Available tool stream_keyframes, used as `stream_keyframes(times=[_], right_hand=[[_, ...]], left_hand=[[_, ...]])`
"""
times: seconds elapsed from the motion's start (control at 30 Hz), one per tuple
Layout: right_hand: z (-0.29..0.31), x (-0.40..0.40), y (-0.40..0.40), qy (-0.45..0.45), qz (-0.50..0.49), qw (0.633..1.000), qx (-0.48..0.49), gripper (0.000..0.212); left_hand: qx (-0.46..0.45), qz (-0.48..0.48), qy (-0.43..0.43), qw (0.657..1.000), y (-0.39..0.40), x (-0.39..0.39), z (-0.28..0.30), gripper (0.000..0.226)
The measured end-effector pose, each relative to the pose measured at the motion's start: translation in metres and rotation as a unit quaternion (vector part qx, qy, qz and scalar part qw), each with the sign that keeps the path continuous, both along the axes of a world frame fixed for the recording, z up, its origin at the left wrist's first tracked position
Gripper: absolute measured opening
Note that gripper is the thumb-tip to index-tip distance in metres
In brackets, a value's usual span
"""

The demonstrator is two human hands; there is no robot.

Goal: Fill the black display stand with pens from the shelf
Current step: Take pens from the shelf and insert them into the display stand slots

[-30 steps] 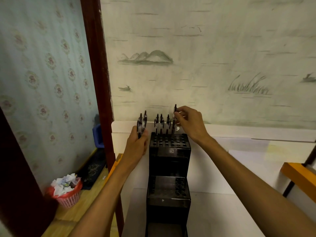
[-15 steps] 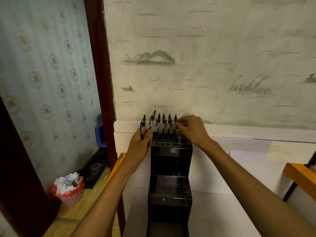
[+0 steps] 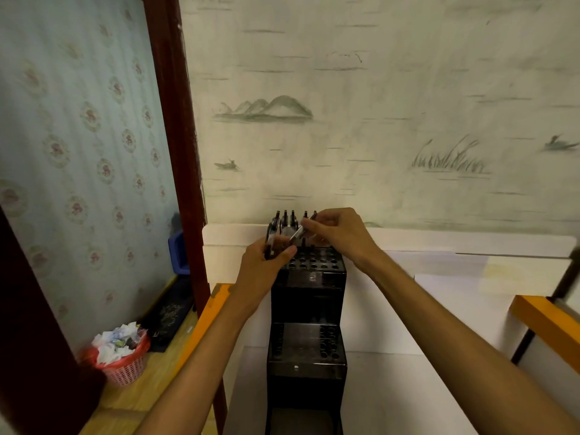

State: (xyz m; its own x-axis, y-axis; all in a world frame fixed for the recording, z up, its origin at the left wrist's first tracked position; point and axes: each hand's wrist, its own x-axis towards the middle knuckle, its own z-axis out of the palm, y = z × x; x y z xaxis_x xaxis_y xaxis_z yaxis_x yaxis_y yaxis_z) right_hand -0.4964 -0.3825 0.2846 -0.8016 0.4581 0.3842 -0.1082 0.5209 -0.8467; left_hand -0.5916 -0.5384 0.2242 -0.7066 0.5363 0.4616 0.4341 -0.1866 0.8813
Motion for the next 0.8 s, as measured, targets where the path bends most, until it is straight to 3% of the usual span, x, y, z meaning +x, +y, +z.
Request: stream_keyframes(times=[0.23, 0.4, 0.5, 0.63, 0.8], right_hand=[[0.001, 0.004, 0.002, 0.067, 0.035, 0.970, -0.231, 0.020], [0.004, 0.001, 0.009, 0.135, -0.002, 0.945, -0.297, 0.017], [0.007, -0.001, 0.019, 0.154, -0.040, 0.949, -0.272, 0.016], [0.009, -0.003, 0.031, 0.146, -0.104, 0.972, -0.150, 0.013], [0.009, -0.005, 0.033, 0.148, -0.141, 0.978, -0.028, 0.008]], left_hand=[[-0.014, -0.044, -0.015, 0.999, 0.002, -0.003, 0.001, 0.014], [-0.037, -0.016, -0.006, 0.999, 0.000, -0.005, 0.008, 0.010], [-0.061, 0.014, -0.044, 0.997, -0.003, -0.012, 0.008, 0.023], [-0.050, -0.033, -0.118, 0.991, -0.011, -0.019, 0.007, 0.035], [-0.054, -0.064, -0.070, 0.994, -0.016, -0.013, 0.007, 0.027]])
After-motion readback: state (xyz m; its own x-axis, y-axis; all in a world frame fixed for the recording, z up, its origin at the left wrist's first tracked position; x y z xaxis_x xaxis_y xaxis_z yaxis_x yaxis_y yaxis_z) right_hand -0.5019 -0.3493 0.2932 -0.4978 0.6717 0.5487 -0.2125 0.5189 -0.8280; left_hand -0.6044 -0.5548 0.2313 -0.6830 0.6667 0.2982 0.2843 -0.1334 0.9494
